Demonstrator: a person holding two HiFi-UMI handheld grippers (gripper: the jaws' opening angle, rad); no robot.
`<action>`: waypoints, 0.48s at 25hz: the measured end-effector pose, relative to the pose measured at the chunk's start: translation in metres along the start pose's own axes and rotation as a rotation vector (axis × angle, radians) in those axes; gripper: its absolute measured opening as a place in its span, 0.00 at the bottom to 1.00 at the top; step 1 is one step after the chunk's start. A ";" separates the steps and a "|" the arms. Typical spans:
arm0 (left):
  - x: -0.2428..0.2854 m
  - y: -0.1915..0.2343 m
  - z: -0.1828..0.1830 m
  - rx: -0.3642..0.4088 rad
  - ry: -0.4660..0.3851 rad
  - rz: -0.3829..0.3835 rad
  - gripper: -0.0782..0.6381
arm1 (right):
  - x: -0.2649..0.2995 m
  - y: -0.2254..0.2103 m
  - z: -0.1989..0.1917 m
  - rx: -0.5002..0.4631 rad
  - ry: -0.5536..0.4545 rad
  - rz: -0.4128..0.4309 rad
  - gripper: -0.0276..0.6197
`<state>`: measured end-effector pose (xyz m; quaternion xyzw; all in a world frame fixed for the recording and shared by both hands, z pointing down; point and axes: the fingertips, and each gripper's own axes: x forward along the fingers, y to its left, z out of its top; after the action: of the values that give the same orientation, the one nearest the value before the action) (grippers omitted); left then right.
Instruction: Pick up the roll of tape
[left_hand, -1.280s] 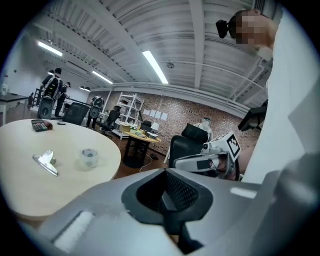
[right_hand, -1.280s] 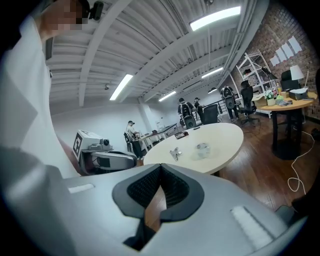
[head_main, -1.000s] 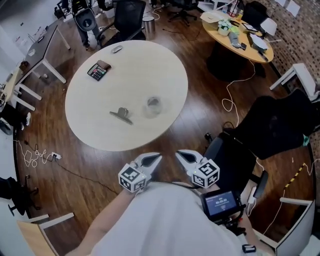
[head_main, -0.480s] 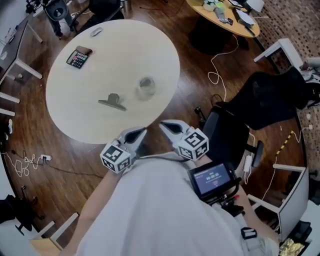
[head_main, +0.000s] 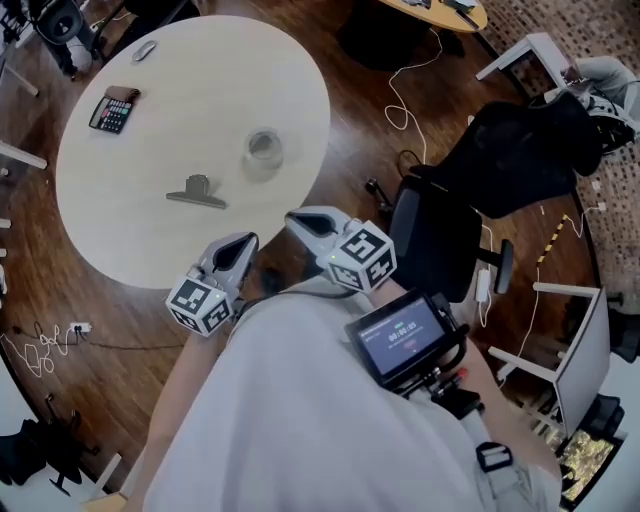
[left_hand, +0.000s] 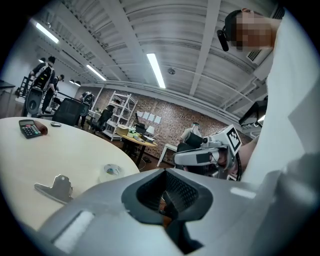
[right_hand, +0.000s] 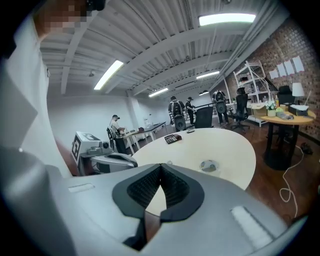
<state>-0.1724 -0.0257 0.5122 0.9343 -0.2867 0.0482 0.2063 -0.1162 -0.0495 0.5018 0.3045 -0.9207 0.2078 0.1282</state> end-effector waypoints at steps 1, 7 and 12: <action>0.002 -0.001 0.000 -0.004 0.000 -0.001 0.12 | -0.001 -0.001 0.001 0.024 -0.008 0.008 0.05; 0.019 0.011 0.002 -0.020 0.028 0.034 0.12 | 0.017 -0.019 0.014 0.043 -0.014 0.070 0.05; 0.046 0.026 0.015 -0.032 0.023 0.037 0.12 | 0.030 -0.048 0.026 0.037 -0.014 0.125 0.05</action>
<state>-0.1497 -0.0750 0.5177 0.9248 -0.3022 0.0583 0.2236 -0.1127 -0.1115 0.5041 0.2503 -0.9348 0.2302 0.1029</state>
